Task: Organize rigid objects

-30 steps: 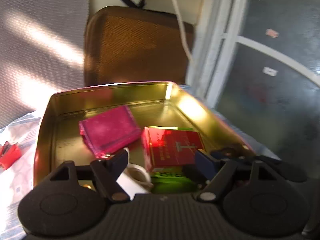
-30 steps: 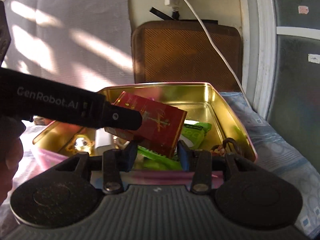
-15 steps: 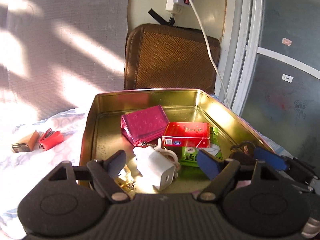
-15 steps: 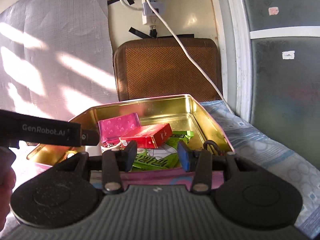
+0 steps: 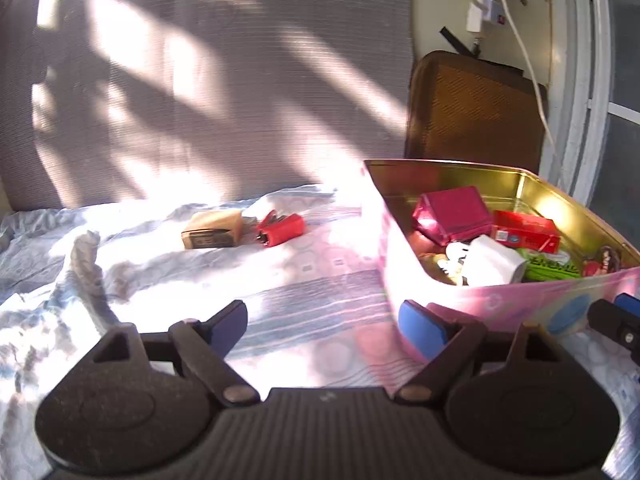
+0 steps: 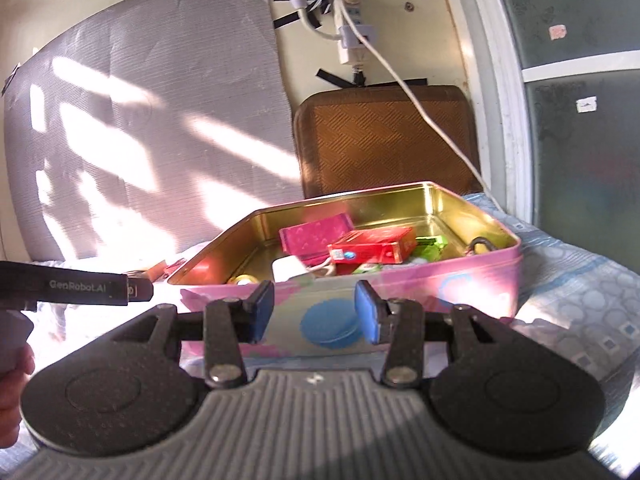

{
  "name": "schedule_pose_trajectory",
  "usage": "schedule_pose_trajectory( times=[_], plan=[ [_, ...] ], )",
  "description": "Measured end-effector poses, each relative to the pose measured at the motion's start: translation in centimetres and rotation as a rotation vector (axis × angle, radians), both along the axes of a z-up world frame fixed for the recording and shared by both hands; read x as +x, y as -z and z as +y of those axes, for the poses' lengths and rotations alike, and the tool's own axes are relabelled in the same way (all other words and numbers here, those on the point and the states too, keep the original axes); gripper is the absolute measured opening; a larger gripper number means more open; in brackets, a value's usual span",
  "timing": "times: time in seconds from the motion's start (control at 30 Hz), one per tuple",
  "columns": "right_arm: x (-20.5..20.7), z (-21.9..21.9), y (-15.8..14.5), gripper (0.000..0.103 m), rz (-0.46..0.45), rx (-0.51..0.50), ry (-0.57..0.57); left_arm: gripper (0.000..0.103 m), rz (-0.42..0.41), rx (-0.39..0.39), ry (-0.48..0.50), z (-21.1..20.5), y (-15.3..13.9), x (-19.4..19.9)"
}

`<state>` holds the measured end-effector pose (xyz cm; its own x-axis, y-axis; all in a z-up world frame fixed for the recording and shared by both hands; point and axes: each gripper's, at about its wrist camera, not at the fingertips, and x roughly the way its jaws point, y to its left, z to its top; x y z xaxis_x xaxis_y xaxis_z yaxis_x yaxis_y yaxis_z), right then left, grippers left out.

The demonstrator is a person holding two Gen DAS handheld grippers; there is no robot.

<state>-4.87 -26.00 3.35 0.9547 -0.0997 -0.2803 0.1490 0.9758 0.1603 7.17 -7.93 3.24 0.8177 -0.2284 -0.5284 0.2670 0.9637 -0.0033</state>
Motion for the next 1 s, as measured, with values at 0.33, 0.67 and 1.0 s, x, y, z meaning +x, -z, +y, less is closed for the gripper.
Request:
schedule_pose_trajectory(
  times=[0.33, 0.67, 1.0],
  plan=[
    [2.8, 6.1, -0.1, 0.047, 0.056, -0.067, -0.137, 0.086, 0.009, 0.04, -0.172, 7.8, 1.8, 3.3],
    [3.0, 6.4, -0.6, 0.047, 0.008, -0.075, -0.047, 0.086, 0.007, -0.018, -0.115, 8.0, 1.6, 3.5],
    [0.7, 2.6, 1.3, 0.052, -0.012, -0.026, 0.17, 0.088, -0.066, -0.057, 0.108, 0.2, 1.3, -0.1]
  ],
)
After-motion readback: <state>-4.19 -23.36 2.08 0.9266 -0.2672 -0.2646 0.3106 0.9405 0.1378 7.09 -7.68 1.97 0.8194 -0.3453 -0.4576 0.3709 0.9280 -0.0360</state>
